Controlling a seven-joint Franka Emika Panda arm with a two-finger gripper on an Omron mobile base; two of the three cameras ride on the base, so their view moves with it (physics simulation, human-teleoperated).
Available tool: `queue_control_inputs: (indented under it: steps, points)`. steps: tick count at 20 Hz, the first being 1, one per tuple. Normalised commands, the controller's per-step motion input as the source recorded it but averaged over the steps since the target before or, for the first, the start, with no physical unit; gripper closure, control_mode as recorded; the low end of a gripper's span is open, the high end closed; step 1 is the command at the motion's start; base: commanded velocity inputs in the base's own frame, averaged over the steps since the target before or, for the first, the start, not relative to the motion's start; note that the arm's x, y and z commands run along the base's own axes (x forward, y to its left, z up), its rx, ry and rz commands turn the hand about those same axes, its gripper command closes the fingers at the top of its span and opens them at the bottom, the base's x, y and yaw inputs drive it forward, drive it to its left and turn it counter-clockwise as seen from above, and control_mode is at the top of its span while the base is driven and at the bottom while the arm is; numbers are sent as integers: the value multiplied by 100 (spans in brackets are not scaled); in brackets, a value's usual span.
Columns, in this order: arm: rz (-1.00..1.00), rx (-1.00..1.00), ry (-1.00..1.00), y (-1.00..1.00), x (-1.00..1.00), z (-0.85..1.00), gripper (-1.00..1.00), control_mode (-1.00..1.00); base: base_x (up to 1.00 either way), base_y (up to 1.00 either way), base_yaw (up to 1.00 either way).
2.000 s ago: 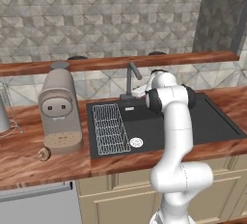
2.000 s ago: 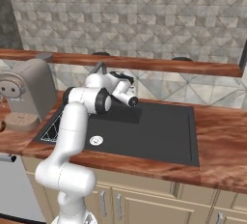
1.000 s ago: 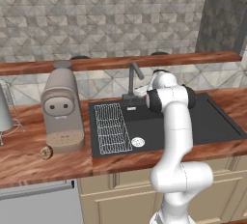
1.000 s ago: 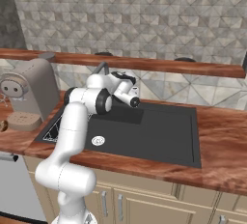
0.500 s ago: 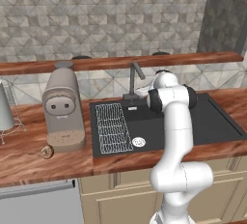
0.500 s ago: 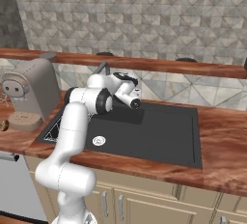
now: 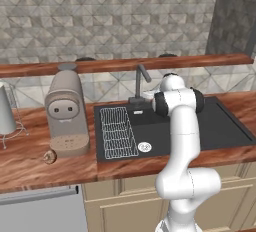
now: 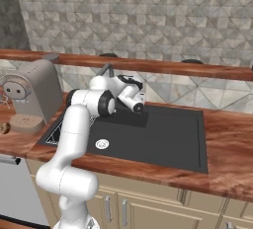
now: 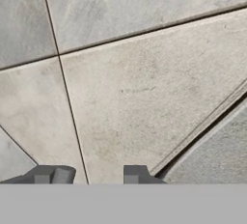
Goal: Turn on the sink faucet. Then move the mushroom from the counter to the sink. Turn off the sink. Move the vegetable from the sink to the pot next to the stove. Finally move the pot to the rear left burner.
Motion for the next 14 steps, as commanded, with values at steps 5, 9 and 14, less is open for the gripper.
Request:
queue_control_inputs:
  steps: [5,9,14]
  points:
    - [-3,2,0,-93,-16,-54,100,-100,0,0,0]
    - [-2,2,1,-92,-13,-57,100,-100,0,0,0]
    - [-2,1,1,-90,-11,-57,100,-100,0,0,0]
